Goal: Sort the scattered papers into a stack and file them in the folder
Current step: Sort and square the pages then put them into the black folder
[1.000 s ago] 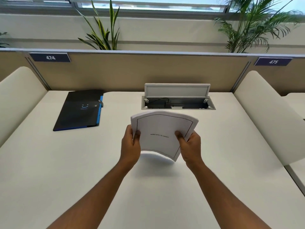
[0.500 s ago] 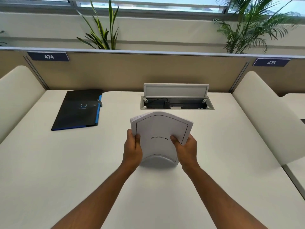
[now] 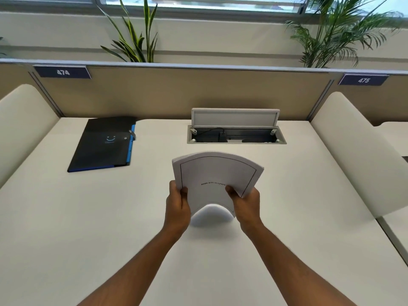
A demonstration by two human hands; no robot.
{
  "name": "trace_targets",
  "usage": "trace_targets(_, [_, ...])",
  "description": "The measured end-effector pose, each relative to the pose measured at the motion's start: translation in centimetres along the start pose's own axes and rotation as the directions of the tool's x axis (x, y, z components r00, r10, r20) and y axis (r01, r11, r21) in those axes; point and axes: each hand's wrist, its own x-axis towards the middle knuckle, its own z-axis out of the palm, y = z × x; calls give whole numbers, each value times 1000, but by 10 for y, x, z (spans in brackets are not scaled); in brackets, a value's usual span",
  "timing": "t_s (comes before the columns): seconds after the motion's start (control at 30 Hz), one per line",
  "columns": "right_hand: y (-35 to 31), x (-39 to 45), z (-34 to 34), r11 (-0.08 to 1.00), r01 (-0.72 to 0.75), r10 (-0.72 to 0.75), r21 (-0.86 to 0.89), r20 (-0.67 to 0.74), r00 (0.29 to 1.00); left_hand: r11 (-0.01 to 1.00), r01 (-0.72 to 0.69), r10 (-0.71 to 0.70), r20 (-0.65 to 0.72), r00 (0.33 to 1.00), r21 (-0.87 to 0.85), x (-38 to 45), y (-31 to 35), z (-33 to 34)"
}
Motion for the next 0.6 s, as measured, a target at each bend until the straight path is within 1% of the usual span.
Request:
trace_targets(0.07, [4,-1,-1,1000,-22,22,0,0,1000,1000,22,-22,20,1000,14,-2,-5,1])
trace_targets(0.17, [11,-5,-2,996,-82,84,-45,47,995,994,88,-92,57,994,65,-6,-15,3])
trace_targets(0.23, [8,-3,-5,996,-66,69,-55,60,996,992,84,-88,37,995,97,-4,-15,2])
trace_targets(0.3, [0,2,-8,999,-25,26,-30,48,999,989,19,-22,16,1000,146,3,-8,-4])
trace_targets(0.37, [-13,7,-11,999,46,-46,-21,-17,999,972,-63,58,30,998,228,13,2,-14])
trace_targets(0.4, [-22,10,-13,993,103,-106,-56,-67,992,950,-103,93,46,995,294,19,6,-21])
trace_targets(0.43, [-30,13,-15,974,177,-193,-138,-115,974,915,-144,128,65,990,377,24,10,-28])
trace_targets(0.47, [-38,18,-18,929,261,-304,-263,-137,943,868,-180,156,89,984,463,29,14,-34])
trace_targets(0.5, [-45,23,-21,852,344,-418,-395,-118,901,818,-210,175,117,978,535,34,18,-38])
trace_targets(0.53, [-54,27,-23,765,414,-505,-494,-61,861,778,-235,185,146,972,583,38,21,-40])
trace_targets(0.57, [-62,31,-24,694,471,-549,-545,23,835,748,-261,193,177,965,610,40,25,-40])
trace_targets(0.6, [-68,34,-25,656,519,-552,-549,120,825,721,-291,201,211,956,629,43,29,-39])
